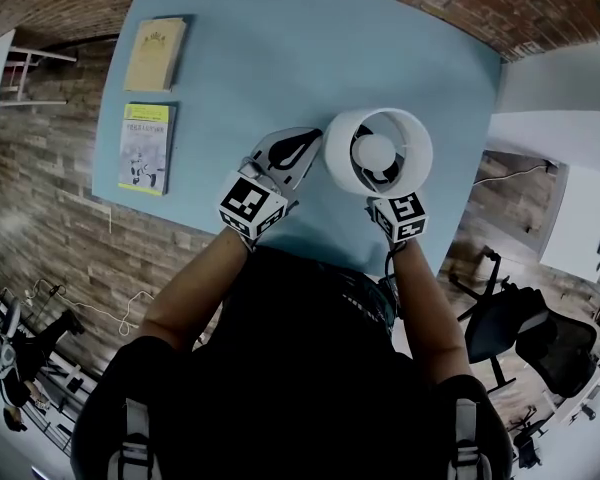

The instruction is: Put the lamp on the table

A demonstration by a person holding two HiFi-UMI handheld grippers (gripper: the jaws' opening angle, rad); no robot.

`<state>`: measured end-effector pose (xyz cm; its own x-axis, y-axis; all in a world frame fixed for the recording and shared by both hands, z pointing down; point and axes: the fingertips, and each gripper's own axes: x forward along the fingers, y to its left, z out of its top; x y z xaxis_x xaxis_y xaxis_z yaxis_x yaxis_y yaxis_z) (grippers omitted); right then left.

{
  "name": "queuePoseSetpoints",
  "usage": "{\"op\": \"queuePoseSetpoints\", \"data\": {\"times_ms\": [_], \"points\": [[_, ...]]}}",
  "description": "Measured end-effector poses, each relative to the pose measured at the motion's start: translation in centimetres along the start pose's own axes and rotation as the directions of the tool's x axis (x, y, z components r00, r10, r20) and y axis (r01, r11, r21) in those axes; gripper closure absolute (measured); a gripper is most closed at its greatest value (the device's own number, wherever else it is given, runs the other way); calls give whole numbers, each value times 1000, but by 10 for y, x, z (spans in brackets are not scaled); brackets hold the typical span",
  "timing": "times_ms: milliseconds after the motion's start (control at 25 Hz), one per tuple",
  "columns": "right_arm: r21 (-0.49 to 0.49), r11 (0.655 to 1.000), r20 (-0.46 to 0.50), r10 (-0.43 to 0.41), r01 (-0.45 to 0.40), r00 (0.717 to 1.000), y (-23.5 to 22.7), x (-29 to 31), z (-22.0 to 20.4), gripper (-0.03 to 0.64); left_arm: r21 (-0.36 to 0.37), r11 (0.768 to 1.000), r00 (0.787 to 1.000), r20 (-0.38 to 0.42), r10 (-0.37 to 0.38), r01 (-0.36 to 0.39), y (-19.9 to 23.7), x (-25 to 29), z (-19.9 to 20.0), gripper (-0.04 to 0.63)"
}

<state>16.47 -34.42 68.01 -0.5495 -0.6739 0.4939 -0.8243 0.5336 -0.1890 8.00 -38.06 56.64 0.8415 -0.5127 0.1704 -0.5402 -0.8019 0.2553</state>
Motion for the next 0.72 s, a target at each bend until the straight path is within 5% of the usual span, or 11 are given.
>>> {"op": "queuePoseSetpoints", "data": {"times_ms": [720], "points": [[3,1000,-11,20,-20,1000,18,-34,-8,477,11,999,999,8,34,-34,-38,-22,-9,586]]}}
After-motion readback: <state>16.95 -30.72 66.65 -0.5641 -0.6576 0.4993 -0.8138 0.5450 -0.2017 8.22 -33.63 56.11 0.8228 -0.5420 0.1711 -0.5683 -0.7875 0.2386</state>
